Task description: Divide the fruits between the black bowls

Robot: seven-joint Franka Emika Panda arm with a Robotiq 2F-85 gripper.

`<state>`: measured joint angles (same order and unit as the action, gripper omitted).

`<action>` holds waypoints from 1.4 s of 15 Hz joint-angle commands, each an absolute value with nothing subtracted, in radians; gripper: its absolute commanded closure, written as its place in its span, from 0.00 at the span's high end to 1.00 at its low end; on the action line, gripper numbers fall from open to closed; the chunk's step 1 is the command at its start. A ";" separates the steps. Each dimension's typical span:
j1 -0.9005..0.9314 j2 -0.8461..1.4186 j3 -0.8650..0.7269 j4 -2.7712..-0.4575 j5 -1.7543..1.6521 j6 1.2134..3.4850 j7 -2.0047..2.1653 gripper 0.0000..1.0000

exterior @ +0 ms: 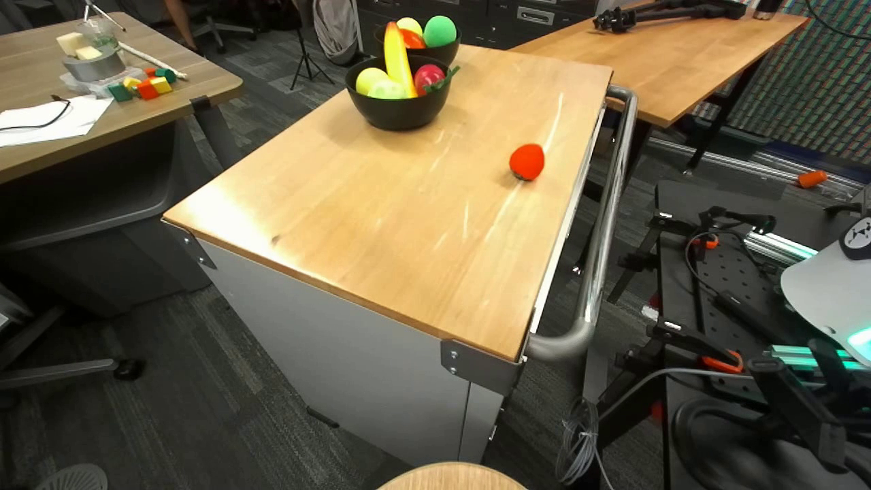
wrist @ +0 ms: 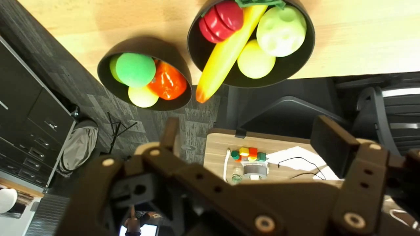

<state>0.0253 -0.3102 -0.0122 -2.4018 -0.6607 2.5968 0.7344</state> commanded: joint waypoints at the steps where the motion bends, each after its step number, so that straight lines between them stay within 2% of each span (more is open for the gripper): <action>1: -0.030 -0.321 0.039 -2.413 -0.631 2.605 0.713 1.00; 5: -0.002 -0.300 0.056 -2.488 -0.534 2.472 0.555 1.00; 11: 0.107 -0.467 0.043 -2.657 -0.144 2.292 0.129 1.00; 12: 0.087 -0.478 0.067 -2.660 -0.156 2.280 0.174 1.00; 13: 0.061 -0.394 0.079 -2.626 -0.180 2.325 0.202 1.00; 15: 0.065 -0.438 0.085 -2.641 -0.170 2.295 0.195 1.00; 21: 0.042 -0.319 0.069 -2.635 -0.122 2.510 0.232 1.00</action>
